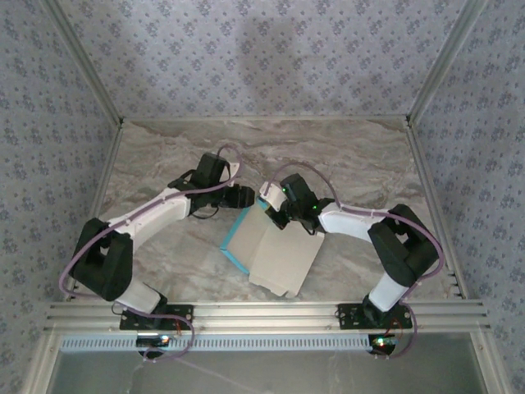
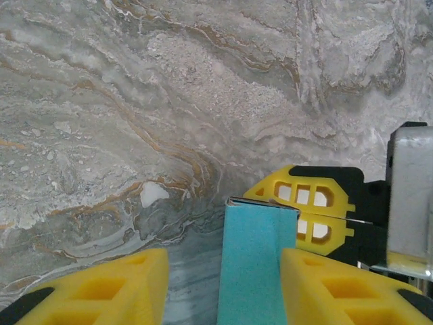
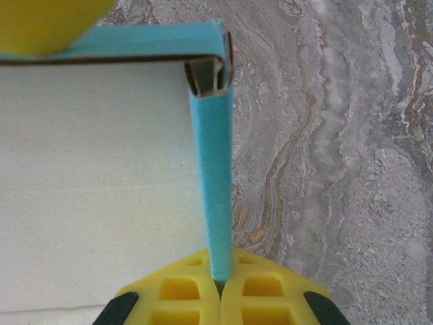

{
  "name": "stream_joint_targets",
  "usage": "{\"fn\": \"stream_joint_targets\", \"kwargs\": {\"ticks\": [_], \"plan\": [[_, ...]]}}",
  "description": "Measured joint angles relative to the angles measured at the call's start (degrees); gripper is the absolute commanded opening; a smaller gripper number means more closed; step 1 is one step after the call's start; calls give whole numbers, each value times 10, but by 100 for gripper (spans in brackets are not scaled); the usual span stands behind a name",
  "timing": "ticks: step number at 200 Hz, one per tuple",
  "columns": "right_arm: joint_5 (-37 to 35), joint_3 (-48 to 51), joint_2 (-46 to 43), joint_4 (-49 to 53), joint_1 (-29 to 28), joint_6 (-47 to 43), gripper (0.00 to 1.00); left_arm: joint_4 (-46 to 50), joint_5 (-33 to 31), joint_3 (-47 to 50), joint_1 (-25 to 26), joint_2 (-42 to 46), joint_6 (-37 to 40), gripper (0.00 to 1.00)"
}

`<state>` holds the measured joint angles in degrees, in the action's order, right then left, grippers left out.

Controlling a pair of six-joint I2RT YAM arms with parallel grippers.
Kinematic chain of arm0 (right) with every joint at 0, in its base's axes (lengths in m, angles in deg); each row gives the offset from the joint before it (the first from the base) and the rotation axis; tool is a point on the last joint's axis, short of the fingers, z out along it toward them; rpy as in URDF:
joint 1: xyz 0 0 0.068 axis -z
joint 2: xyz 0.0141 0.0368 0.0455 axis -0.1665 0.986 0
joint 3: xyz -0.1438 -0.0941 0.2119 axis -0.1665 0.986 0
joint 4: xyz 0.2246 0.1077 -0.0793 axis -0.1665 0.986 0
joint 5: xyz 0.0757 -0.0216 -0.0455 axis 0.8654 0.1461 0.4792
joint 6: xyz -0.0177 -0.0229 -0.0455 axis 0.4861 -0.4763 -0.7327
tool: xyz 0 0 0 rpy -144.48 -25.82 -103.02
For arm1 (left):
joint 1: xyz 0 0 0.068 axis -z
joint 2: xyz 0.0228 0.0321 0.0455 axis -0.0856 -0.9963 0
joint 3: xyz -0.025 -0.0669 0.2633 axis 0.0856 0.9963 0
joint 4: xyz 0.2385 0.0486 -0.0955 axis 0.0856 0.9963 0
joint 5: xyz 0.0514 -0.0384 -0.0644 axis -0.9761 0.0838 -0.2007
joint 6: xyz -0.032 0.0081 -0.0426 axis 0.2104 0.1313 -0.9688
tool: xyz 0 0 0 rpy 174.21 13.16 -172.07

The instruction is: Fold the paper box

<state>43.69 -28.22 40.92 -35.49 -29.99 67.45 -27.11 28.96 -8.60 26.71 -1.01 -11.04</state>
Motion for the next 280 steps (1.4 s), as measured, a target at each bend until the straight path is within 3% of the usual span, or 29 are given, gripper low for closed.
{"fn": "stream_joint_targets", "kwargs": {"ticks": [98, 173, 224, 255, 280], "plan": [[-24, 0, 1, 9, 0, 13, 0, -42, 23, -2, 7, -37, -32, 43], [-113, -7, 16, -7, -22, 13, 0, -89, 14, 24, 5, -35, -94, 43], [-108, -19, 22, 5, -29, -7, 54, -122, 26, 65, -9, -31, -124, 41], [-60, -40, -18, 50, -21, -12, 66, -125, 27, 98, -47, -31, -134, 47], [-26, -76, -64, 97, -3, -13, 67, -123, 10, 99, -68, -28, -126, 52]]}}
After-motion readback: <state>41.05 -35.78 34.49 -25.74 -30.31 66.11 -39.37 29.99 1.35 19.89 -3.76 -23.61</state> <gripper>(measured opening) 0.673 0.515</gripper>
